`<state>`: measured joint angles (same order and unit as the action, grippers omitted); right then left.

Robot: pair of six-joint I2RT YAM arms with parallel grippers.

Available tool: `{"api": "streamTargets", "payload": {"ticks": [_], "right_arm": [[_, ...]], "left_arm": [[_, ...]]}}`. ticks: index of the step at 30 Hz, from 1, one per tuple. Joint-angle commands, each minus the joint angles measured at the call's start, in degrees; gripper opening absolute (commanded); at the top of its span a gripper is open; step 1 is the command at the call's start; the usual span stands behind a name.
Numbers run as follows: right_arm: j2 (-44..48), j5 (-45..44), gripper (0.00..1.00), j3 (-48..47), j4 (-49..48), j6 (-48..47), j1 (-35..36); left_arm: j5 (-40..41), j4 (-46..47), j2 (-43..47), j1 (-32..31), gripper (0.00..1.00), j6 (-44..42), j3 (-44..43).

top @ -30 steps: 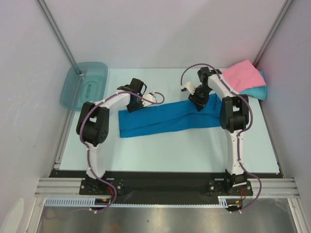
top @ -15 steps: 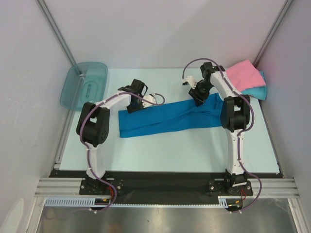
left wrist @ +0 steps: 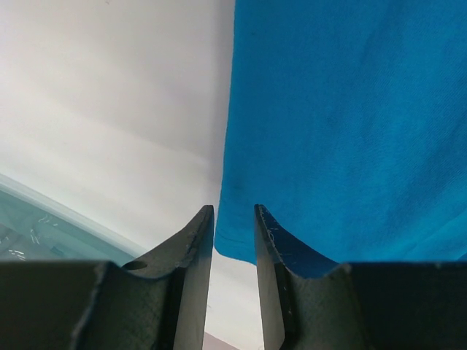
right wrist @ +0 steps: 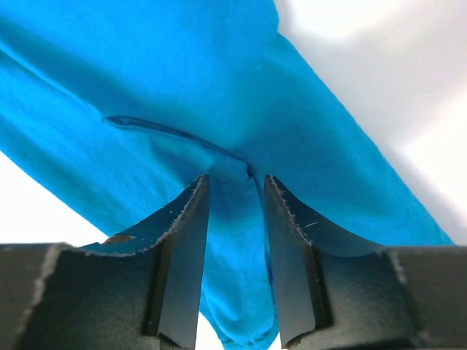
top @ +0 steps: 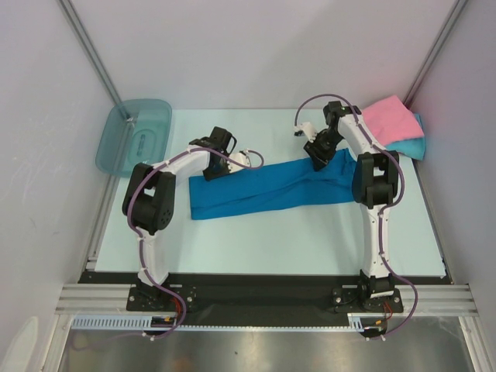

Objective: Fold and stack the t-shirts
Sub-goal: Fold the tshirt

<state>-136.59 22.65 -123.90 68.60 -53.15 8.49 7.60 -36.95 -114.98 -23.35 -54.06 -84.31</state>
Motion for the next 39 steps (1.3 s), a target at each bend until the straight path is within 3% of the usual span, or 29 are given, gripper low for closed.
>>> {"api": "streamTargets", "payload": {"ticks": [1, 7, 12, 15, 16, 18, 19, 20, 39], "right_arm": [[-0.7, 1.4, 0.4, -1.3, 0.0, 1.8, 0.0], [-1.1, 1.3, 0.35, -1.4, -0.7, 2.2, 0.6], [-1.5, 1.5, 0.42, -1.0, -1.4, 2.6, 1.1], [-1.7, 1.3, 0.42, -0.8, -1.9, 2.7, 1.4], [-1.9, 1.0, 0.39, -0.8, -2.0, 2.7, 1.4], [-2.3, 0.6, 0.19, -0.7, -1.9, 2.5, 1.8], [-2.2, 0.2, 0.05, -0.6, -1.8, 2.5, 1.8], [-2.0, 0.3, 0.01, -0.4, -1.8, 2.5, 1.8], [12.0, -1.4, 0.0, 4.3, 5.3, -0.5, 2.7]], "left_arm": [[0.6, 0.3, 3.0, -0.4, 0.34, -1.0, -0.8], [0.8, 0.3, 3.1, -0.4, 0.34, -1.4, -1.0], [0.8, 0.4, 3.0, -0.4, 0.34, -1.0, -1.3], [0.8, 0.4, 2.9, -0.4, 0.34, -1.0, -1.4], [0.8, 0.3, 2.9, -0.4, 0.34, -1.0, -1.4], [0.8, 0.4, 2.8, -0.5, 0.34, -1.0, -1.4], [0.9, 0.3, 2.7, -0.5, 0.34, -0.9, -1.4], [0.8, 0.5, 2.7, -0.5, 0.34, -0.8, -1.6], [-0.6, 0.3, 1.7, -0.8, 0.34, -0.4, -2.2]]}}
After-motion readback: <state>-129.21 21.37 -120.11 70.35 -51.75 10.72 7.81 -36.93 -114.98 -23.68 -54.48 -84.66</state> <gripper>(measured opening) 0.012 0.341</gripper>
